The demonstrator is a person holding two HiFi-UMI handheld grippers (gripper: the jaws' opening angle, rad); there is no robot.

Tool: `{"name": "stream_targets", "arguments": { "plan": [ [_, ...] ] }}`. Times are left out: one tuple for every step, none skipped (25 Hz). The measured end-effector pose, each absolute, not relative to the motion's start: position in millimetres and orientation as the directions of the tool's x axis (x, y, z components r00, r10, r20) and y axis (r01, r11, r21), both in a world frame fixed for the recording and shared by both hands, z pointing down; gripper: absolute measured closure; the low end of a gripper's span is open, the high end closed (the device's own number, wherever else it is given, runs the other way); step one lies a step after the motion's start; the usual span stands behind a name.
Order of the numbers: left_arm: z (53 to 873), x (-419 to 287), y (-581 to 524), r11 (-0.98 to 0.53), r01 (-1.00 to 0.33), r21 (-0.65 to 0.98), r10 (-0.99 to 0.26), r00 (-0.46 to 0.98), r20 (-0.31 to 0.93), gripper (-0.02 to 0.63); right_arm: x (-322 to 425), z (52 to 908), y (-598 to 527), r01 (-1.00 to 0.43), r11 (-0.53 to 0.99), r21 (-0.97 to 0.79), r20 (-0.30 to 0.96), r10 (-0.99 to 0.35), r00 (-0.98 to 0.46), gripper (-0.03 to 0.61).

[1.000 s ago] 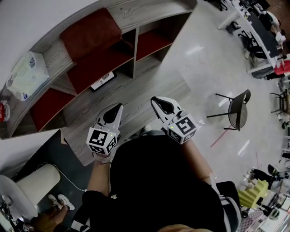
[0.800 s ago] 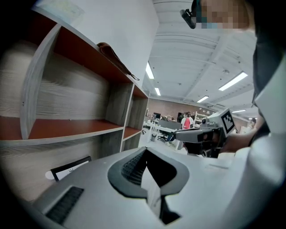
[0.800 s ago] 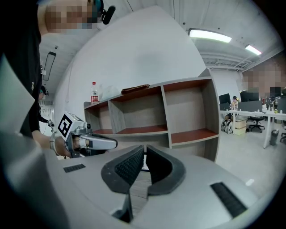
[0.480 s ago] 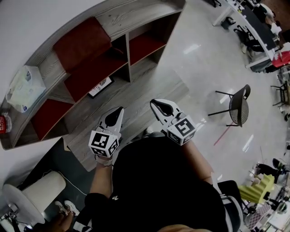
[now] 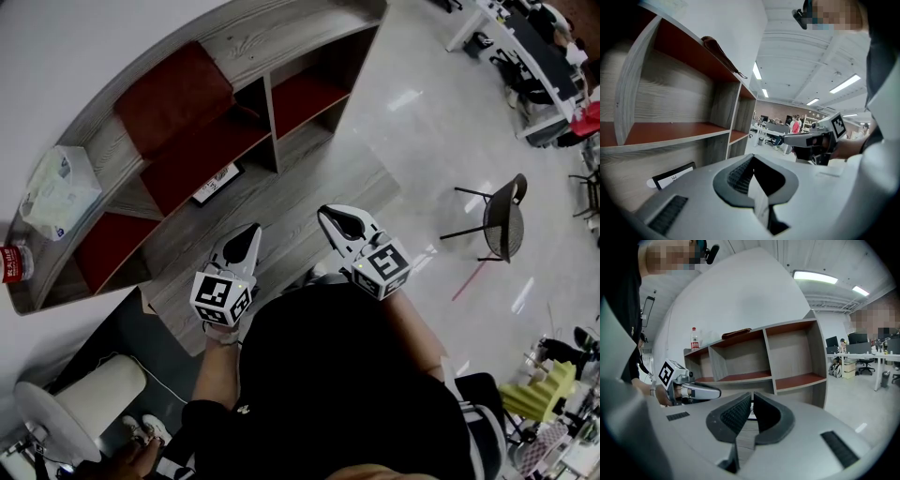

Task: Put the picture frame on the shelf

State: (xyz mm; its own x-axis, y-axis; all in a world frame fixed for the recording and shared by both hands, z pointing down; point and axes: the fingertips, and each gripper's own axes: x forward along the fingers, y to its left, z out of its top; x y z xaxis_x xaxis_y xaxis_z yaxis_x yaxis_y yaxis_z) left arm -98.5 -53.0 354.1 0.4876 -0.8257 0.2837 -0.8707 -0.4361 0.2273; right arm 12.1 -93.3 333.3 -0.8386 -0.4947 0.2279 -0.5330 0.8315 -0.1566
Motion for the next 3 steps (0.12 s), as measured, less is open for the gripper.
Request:
{"name": "stream_targets", "arguments": {
  "plan": [
    [354.6, -98.7, -53.4, -0.435, -0.871, 0.228, -0.825, 0.487, 0.286, 0.604, 11.8, 333.6, -93.7, -0.532, 0.832, -0.157, 0.228, -0.494, -0.839, 0.569],
    [354.9, -98.8, -53.9, -0.434, -0.871, 0.228, -0.825, 0.486, 0.287, 0.604, 11.5, 333.8, -94.1, -0.532, 0.832, -0.159, 0.229, -0.493, -0.839, 0.569],
    [355.2, -98.9, -54.3, -0.433, -0.872, 0.229, -0.825, 0.486, 0.289, 0.604, 11.3, 334.0, -94.6, -0.531, 0.832, -0.16, 0.23, -0.492, -0.84, 0.569]
  ]
}}
